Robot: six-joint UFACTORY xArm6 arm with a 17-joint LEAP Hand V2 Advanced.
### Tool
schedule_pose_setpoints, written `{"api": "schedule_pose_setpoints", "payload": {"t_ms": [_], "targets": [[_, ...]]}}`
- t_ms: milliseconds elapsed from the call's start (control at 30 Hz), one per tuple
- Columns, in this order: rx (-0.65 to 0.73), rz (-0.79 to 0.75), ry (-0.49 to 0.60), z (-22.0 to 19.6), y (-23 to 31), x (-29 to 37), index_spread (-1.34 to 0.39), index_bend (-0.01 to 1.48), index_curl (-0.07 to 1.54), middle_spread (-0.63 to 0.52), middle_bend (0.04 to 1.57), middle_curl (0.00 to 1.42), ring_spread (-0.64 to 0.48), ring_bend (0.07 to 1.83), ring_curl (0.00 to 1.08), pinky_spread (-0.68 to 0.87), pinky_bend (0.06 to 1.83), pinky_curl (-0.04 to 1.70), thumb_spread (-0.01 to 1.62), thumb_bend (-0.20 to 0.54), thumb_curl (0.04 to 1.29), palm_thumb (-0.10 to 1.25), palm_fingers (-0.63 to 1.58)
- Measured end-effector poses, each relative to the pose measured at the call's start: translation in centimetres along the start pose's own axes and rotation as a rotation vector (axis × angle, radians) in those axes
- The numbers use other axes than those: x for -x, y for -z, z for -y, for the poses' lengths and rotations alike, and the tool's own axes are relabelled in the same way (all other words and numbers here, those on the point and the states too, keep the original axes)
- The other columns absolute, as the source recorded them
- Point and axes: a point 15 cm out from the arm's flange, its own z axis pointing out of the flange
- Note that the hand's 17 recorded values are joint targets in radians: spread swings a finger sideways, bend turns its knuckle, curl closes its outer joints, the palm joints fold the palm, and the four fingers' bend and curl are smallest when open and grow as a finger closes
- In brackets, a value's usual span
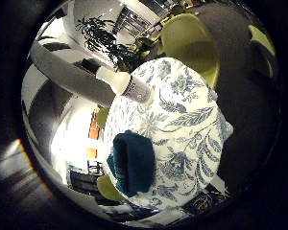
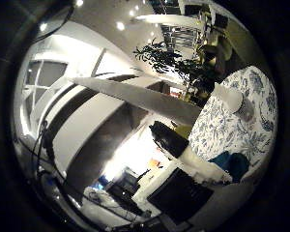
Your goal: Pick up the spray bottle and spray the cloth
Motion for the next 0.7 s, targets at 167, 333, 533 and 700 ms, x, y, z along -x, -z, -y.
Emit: {"api": "schedule_pose_setpoints", "payload": {"t_ms": [167, 333, 533, 700], "targets": [[0.001, 0.000, 0.001, -0.09, -0.02, -0.03, -0.21, 0.17, 0.35, -0.02, 0.40, 0.43, 0.05, 0.55, 0.29, 0.36, 0.47, 0.23, 1.09, -0.022, 0.38, 0.63, 0.33], [0.000, 0.001, 0.002, -0.01, -0.01, -0.04, -0.21, 0.17, 0.35, -0.02, 0.40, 0.43, 0.05, 0.56, 0.29, 0.36, 0.47, 0.23, 1.10, -0.022, 0.38, 0.63, 0.33], [0.001, 0.000, 0.000, -0.08, -0.02, -0.11, -0.22, 0.18, 0.35, -0.03, 0.41, 0.43, 0.05, 0.55, 0.29, 0.36, 0.47, 0.23, 1.10, -0.022, 0.38, 0.63, 0.33], [-0.001, -0.001, 0.000, -0.04, 0.05, -0.15, -0.22, 0.18, 0.35, -0.03, 0.41, 0.43, 0.05, 0.56, 0.30, 0.36, 0.47, 0.22, 1.10, -0.022, 0.38, 0.63, 0.33]]}}
